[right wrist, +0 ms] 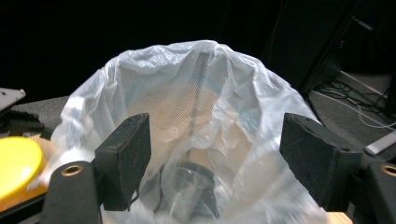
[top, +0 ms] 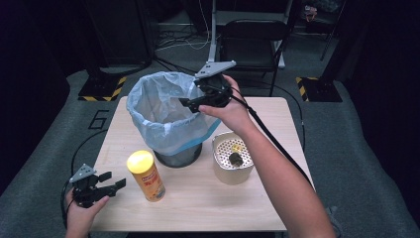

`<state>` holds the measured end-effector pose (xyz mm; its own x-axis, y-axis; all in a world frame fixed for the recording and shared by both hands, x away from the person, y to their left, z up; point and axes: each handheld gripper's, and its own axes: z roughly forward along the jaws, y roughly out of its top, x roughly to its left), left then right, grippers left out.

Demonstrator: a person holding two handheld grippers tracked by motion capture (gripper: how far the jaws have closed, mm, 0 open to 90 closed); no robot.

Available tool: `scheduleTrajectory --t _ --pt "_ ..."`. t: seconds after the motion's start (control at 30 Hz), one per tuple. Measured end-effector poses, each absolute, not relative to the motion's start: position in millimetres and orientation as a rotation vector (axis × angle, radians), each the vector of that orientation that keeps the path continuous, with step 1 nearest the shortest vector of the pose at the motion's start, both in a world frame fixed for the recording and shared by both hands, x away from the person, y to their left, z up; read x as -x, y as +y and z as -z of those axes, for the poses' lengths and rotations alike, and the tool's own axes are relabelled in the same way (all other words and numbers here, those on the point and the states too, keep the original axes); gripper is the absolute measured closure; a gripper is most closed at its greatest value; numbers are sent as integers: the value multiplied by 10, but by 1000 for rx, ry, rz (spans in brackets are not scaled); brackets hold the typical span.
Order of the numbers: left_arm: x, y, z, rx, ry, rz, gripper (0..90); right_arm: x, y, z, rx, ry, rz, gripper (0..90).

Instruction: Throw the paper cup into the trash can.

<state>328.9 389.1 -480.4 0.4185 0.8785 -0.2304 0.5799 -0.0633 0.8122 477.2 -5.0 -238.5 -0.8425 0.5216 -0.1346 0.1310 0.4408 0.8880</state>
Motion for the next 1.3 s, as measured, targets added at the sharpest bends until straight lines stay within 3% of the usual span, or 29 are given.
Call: scheduleTrajectory --t 0.33,0.67,0.93,1.2,1.3 --pt "-3183 3743 4552 -1827 1061 -336 158 -4604 -538 2352 -588 2268 -1330 253" --pt "-2976 3428 4575 -1884 967 -284 151 -4528 -741 2357 -615 2237 -1334 251" --pt "-3087 3232 4651 -1940 939 -314 144 -4508 -803 2389 -614 2237 -1332 251" --pt "-3233 3109 4710 -1941 937 -263 143 -4478 -909 2438 -620 2233 -1320 245" --pt "-3283 3061 4721 -1964 903 -307 142 -4458 -993 2501 -642 2232 -1310 245"
